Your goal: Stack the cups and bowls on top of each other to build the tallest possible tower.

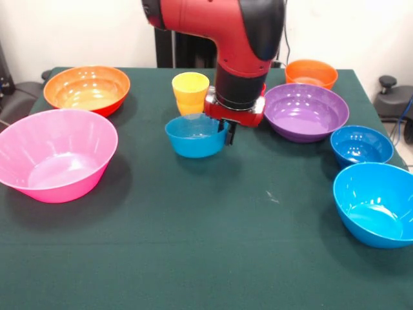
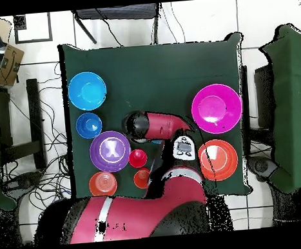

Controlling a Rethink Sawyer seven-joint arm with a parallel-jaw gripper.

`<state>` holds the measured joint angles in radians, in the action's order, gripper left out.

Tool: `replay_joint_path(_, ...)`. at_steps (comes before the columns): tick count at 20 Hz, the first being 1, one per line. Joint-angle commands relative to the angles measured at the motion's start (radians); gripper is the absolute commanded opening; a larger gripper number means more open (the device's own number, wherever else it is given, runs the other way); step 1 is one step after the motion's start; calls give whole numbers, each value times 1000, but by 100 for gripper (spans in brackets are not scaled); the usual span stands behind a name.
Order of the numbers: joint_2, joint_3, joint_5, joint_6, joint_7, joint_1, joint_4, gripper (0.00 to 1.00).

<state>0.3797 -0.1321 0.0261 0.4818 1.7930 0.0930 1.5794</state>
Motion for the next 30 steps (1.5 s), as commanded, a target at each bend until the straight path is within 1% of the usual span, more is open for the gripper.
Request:
replay_joint_path(1, -6, 45, -55, 52, 51, -40, -83, 0)
replay_joint_path(5, -28, 52, -54, 6, 51, -32, -65, 0)
replay_joint_path(8, -45, 47, -53, -13, 58, -35, -82, 0)
replay_joint_path(13, -39, 34, -64, 21, 34, -35, -113, 0)
replay_joint_path(16, -35, 33, -66, 38, 26, -36, -114, 0)
replay_joint_path(21, -58, 43, -77, -33, 21, -29, -124, 0)
replay_joint_path(23, -48, 36, -78, -24, 27, -34, -125, 0)
replay_joint_path(27, -23, 29, -72, 38, 20, -39, -164, 0)
replay_joint_path(30, -29, 40, -60, 85, 6, -29, -201, 0)
